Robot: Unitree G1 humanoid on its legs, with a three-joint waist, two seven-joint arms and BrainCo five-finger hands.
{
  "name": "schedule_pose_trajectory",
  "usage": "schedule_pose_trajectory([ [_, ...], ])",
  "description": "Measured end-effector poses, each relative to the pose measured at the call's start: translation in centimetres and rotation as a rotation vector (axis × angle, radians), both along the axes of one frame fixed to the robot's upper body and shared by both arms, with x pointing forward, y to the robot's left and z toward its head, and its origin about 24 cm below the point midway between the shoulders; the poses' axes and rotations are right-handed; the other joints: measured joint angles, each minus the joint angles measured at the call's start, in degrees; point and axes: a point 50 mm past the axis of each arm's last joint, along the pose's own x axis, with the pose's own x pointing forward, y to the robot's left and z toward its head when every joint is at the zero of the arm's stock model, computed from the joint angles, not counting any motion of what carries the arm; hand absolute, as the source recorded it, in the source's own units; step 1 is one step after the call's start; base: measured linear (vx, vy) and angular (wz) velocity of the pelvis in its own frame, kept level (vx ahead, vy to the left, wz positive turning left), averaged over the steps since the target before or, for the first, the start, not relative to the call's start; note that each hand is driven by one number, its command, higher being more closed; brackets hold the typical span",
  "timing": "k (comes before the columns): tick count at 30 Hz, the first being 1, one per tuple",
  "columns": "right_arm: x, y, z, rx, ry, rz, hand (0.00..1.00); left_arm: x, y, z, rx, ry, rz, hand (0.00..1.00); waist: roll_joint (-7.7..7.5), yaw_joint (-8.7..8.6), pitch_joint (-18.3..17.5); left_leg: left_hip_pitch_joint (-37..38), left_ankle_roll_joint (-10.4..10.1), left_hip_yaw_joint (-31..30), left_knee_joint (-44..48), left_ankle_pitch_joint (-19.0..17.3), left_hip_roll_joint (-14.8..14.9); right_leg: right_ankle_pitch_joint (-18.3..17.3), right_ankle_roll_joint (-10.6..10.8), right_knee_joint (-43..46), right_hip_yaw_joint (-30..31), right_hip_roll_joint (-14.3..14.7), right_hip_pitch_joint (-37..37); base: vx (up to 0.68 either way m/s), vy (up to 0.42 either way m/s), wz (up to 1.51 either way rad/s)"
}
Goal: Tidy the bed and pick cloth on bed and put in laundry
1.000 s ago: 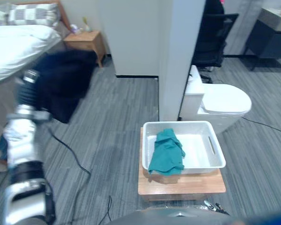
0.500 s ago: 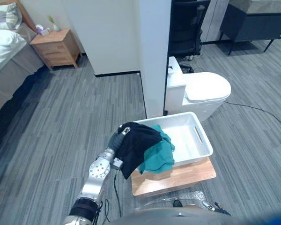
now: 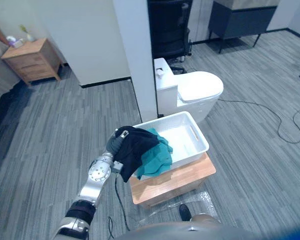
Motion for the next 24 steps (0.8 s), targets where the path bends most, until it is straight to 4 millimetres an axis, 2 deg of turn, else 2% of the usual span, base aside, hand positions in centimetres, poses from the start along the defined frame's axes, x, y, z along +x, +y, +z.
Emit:
schedule_pose_trajectory([
  [2, 0.0, 0.1, 0.1, 0.000, -0.006, 0.019, 0.00, 1.0, 0.2, 1.0, 0.024, -0.036, 0.025, 1.00, 0.04, -1.01, 0.4, -1.9, 0.0, 0.8, 0.7, 0.0, 0.1, 0.1, 0.0, 1.1, 1.0, 0.2, -2.4, -0.02, -0.040, -0.25],
  [5, 1.2, 0.5, 0.3, -0.003, -0.067, 0.028, 0.00, 3.2, 0.3, 3.3, 0.078, -0.120, 0.071, 1.00, -0.37, -1.03, 2.0, -4.8, 0.0, 3.4, 2.1, 0.1, 0.2, 0.4, 0.2, 3.4, 2.9, 0.8, -7.1, -0.01, -0.026, -0.40],
  [10, 3.4, 1.4, 0.8, -0.005, -0.167, 0.106, 0.00, 6.2, 0.0, 7.5, 0.102, -0.260, 0.142, 1.00, -2.64, -1.44, 5.0, -7.4, 0.0, 7.0, 4.1, 0.0, 0.3, 0.5, 0.2, 6.3, 6.0, 1.7, -11.6, -0.01, -0.018, -0.34],
  [12, 4.3, 1.6, 1.2, -0.002, -0.215, 0.135, 0.00, 7.5, -0.2, 9.7, 0.092, -0.320, 0.159, 1.00, -3.24, -1.78, 6.3, -9.9, 0.2, 8.0, 6.6, -1.5, 1.0, 0.6, 0.4, 7.2, 6.7, 2.0, -14.0, -0.05, -0.017, -0.18],
  [15, 5.5, 1.7, 1.7, -0.008, -0.274, 0.171, 0.00, 8.5, -0.4, 11.7, 0.084, -0.357, 0.173, 1.00, -3.60, -1.80, 8.6, -13.2, 0.6, 9.1, 10.9, -3.8, 2.3, 0.9, 0.8, 8.0, 7.7, 2.2, -16.6, -0.06, -0.010, -0.18],
  [18, 7.1, 1.7, 2.3, -0.024, -0.341, 0.190, 0.00, 9.3, -0.7, 12.6, 0.065, -0.350, 0.178, 1.00, -3.79, -2.05, 12.1, -17.3, 1.1, 9.4, 16.2, -6.1, 3.8, 1.8, 1.4, 8.2, 8.3, 2.3, -19.4, -0.06, 0.005, -0.14],
  [20, 7.7, 1.9, 2.6, -0.025, -0.364, 0.205, 0.00, 9.3, -0.9, 12.4, 0.039, -0.329, 0.177, 1.00, -3.96, -2.16, 13.5, -18.9, 1.4, 9.4, 18.3, -6.9, 4.4, 2.2, 1.6, 8.2, 8.4, 2.3, -20.4, -0.04, 0.018, -0.07],
  [24, 8.7, 2.1, 3.1, -0.038, -0.414, 0.217, 0.00, 9.4, -1.4, 10.3, 0.002, -0.241, 0.182, 1.00, -4.52, -2.06, 16.0, -22.7, 2.2, 9.3, 23.0, -8.4, 5.7, 2.6, 2.0, 9.3, 8.6, 2.3, -23.2, -0.05, 0.025, -0.02],
])
